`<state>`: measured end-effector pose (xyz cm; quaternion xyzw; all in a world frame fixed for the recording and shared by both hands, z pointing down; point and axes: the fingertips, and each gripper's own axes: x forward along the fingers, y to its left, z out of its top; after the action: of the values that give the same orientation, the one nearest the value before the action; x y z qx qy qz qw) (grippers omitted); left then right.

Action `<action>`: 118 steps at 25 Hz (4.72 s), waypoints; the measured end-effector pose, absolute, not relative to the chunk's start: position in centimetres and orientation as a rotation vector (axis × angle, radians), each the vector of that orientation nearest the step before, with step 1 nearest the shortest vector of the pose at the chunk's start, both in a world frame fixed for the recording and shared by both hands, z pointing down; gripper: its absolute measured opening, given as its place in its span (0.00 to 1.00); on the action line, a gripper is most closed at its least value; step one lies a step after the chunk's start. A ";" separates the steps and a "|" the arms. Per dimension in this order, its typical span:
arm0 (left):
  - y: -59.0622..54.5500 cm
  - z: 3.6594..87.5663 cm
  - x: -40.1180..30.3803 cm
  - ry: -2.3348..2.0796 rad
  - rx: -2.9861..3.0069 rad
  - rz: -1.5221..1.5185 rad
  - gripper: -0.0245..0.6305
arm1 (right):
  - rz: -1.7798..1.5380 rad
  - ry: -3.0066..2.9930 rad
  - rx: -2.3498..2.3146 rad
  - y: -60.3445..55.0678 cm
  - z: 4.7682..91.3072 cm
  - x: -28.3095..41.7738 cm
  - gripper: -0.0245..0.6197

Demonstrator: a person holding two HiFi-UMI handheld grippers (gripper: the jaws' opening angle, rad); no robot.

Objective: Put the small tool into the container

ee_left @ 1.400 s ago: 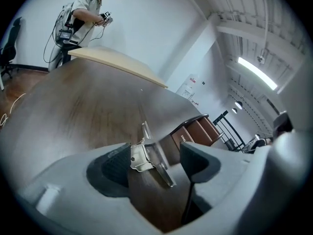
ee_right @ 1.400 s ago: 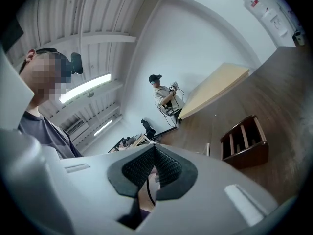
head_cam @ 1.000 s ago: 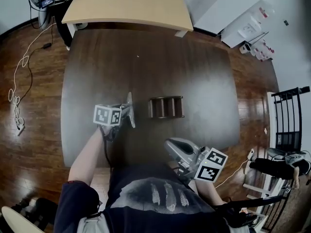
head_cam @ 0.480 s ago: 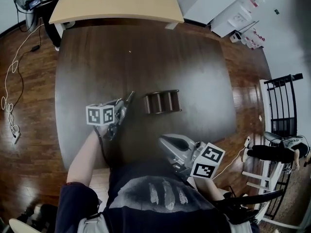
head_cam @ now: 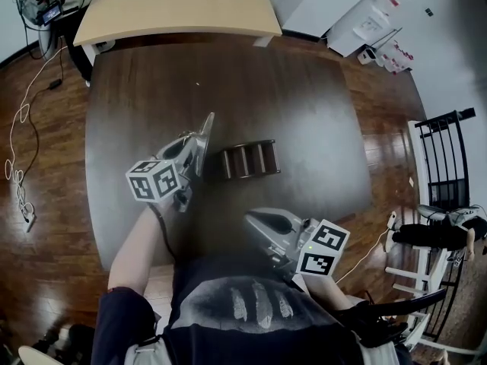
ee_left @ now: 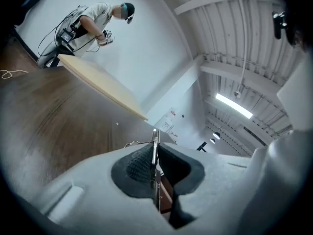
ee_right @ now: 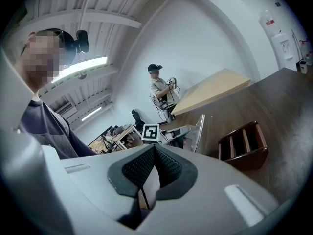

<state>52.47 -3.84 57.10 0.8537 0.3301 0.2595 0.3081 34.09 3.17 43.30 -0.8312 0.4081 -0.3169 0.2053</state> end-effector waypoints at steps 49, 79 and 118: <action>10.7 56.9 47.5 0.608 2.905 0.757 0.09 | -0.602 1.276 -2.079 22.8 42.6 34.2 0.04; 9.4 52.7 47.0 0.943 2.886 0.653 0.13 | -0.644 1.152 -2.193 18.6 45.1 35.6 0.04; 12.3 46.5 37.9 1.575 2.178 0.548 0.04 | -0.579 1.109 -2.493 12.5 42.5 33.2 0.04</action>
<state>37.86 12.34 46.53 0.7783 0.5627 0.1959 0.1979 33.17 12.49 42.51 -0.8800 0.3913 -0.2045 0.1752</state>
